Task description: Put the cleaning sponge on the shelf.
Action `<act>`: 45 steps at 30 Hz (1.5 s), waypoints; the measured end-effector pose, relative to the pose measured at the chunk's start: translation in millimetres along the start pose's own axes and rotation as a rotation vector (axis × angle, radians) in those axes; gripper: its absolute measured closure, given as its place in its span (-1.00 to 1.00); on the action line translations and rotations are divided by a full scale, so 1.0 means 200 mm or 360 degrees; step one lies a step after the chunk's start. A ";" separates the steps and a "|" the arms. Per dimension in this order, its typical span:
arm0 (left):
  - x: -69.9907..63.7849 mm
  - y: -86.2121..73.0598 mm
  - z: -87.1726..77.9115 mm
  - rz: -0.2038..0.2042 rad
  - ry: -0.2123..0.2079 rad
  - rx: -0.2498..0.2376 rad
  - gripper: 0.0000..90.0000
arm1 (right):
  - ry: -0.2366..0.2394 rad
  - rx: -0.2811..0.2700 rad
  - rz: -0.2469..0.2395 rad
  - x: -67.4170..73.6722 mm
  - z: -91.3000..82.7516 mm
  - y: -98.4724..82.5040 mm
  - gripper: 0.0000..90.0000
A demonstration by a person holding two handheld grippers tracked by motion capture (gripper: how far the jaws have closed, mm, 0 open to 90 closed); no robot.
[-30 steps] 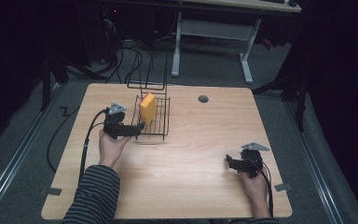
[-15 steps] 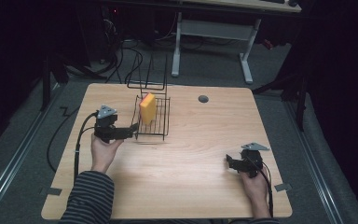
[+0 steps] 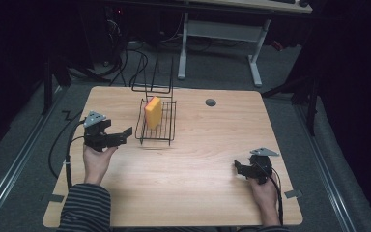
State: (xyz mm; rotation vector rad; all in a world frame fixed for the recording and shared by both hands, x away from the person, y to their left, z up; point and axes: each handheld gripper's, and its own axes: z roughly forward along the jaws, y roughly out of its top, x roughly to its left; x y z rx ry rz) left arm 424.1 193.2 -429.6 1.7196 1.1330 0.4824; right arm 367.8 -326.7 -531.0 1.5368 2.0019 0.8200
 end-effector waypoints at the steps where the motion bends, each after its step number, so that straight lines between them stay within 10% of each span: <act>1: 0.00 0.00 0.00 0.0000 0.0000 0.0000 -0.83 | 0.0000 0.0000 0.0000 0.00 0.00 0.00 -0.56; 45: 0.10 -0.24 -0.29 -0.0165 0.0138 -0.0082 -0.77 | -0.0001 0.0000 -0.0001 0.00 0.00 0.00 -0.56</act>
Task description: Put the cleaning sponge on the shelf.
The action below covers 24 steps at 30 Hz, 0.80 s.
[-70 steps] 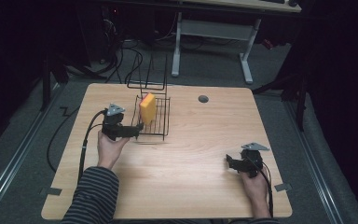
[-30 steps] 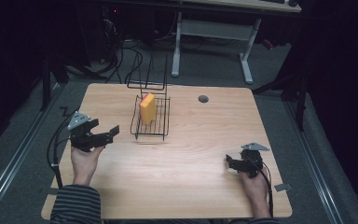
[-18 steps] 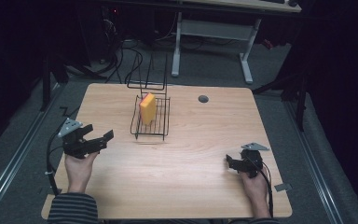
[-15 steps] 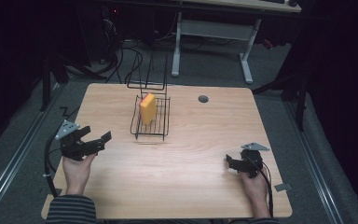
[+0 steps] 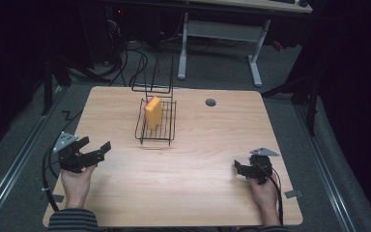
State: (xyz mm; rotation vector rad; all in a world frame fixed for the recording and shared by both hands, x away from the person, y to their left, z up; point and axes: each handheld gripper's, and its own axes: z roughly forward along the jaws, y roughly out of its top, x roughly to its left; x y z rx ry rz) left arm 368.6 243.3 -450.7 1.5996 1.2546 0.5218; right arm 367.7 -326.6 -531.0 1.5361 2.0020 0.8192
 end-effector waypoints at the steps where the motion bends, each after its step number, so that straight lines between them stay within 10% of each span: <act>1: 0.00 -0.01 0.00 -0.0001 0.0001 0.0004 -0.77 | 0.0001 -0.0002 -0.0006 0.00 0.00 0.00 -0.56; 24: 0.00 -0.12 0.09 -0.0032 -0.0009 0.0126 -0.74 | 0.0000 -0.0001 -0.0006 0.00 0.00 0.00 -0.57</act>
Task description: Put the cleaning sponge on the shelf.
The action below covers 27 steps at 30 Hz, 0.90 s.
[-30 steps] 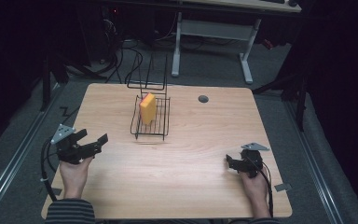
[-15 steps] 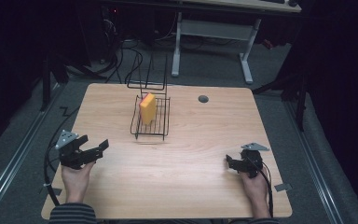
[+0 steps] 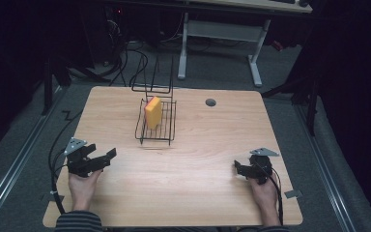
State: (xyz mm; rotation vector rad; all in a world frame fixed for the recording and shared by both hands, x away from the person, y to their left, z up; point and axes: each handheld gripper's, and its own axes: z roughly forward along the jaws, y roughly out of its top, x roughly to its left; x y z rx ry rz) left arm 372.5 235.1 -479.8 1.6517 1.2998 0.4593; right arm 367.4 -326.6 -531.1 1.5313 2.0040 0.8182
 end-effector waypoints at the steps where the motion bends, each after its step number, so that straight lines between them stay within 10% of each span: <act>1: 0.00 0.00 0.00 -0.0002 0.0007 0.0003 -0.74 | 0.0000 0.0000 0.0000 0.00 0.00 0.00 -0.57; 27: 0.05 -0.08 0.16 0.0040 0.0141 0.0181 -0.69 | -0.0002 0.0001 0.0005 0.00 0.00 0.00 -0.57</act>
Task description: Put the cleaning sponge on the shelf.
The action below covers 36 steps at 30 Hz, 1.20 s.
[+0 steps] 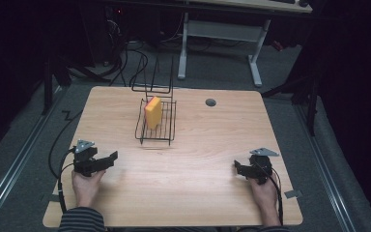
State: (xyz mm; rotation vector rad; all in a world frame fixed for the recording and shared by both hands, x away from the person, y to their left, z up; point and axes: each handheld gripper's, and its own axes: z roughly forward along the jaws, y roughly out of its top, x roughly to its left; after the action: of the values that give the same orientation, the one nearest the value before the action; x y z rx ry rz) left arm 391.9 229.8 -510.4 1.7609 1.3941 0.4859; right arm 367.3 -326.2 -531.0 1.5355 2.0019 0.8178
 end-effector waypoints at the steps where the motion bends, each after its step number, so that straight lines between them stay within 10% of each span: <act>1: 0.00 0.00 0.01 0.0006 0.0004 0.0007 -0.69 | 0.0000 0.0000 0.0000 0.00 0.00 0.00 -0.57; 36: -0.03 -0.01 0.18 0.0104 0.0104 0.0105 -0.67 | 0.0003 -0.0001 -0.0004 0.00 0.00 0.00 -0.57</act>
State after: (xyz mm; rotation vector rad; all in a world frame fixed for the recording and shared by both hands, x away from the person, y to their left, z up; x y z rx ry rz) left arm 414.3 212.0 -532.3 1.8633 1.4153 0.5429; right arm 367.2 -325.9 -531.0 1.5319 2.0041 0.8191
